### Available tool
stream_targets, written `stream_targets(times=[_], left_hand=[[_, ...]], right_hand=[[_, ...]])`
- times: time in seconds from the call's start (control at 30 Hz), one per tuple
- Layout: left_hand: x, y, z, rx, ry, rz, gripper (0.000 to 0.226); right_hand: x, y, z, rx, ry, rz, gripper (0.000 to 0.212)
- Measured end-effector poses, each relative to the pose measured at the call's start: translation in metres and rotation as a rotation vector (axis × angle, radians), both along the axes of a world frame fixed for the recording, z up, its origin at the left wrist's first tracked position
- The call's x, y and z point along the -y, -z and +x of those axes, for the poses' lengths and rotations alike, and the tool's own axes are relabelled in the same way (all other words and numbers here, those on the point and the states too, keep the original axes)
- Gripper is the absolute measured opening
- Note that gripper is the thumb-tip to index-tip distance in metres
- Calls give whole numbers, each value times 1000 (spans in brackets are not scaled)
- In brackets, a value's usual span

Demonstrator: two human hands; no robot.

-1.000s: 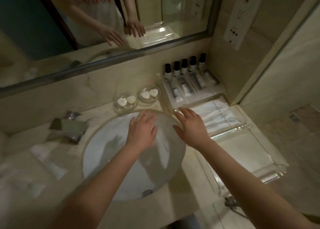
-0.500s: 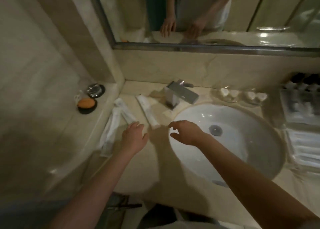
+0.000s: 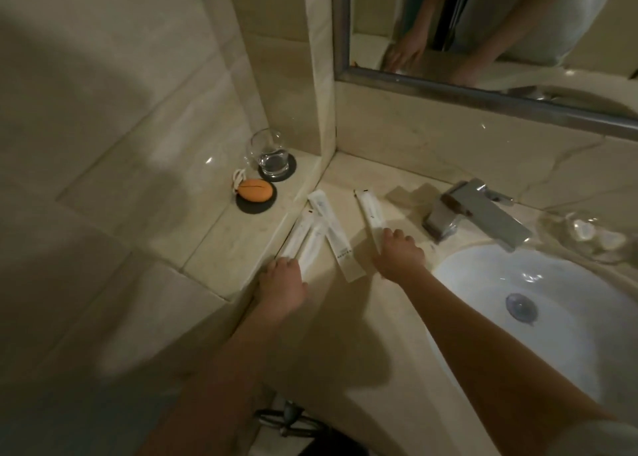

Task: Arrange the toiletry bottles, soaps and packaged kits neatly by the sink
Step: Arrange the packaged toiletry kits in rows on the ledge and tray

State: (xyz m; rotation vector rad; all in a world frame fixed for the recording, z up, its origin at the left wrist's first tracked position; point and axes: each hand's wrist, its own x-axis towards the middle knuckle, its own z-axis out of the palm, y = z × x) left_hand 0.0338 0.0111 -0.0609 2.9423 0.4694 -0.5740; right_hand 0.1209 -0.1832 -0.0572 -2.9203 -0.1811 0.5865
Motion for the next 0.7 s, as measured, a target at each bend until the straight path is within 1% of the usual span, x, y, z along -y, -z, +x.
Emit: stream_targets(times=[0.1, 0.23, 0.4, 0.5, 0.63, 0.7], left_hand=[[0, 7, 6, 1, -38, -26, 43], [-1, 7, 15, 27, -128, -134, 33], [0, 6, 19, 36, -202, -253, 29], [4, -2, 20, 102, -228, -308, 28], [17, -16, 23, 180, -241, -494, 24], [30, -24, 25, 207, -197, -518, 21]], right_hand=[[-2, 9, 7, 44, 32, -13, 45], [-1, 12, 21, -65, 174, 120, 37], [9, 7, 24, -92, 165, 183, 27], [16, 1, 19, -90, 195, 346, 19], [34, -17, 3, -49, 189, 541, 12], [47, -32, -10, -48, 224, 628, 14]])
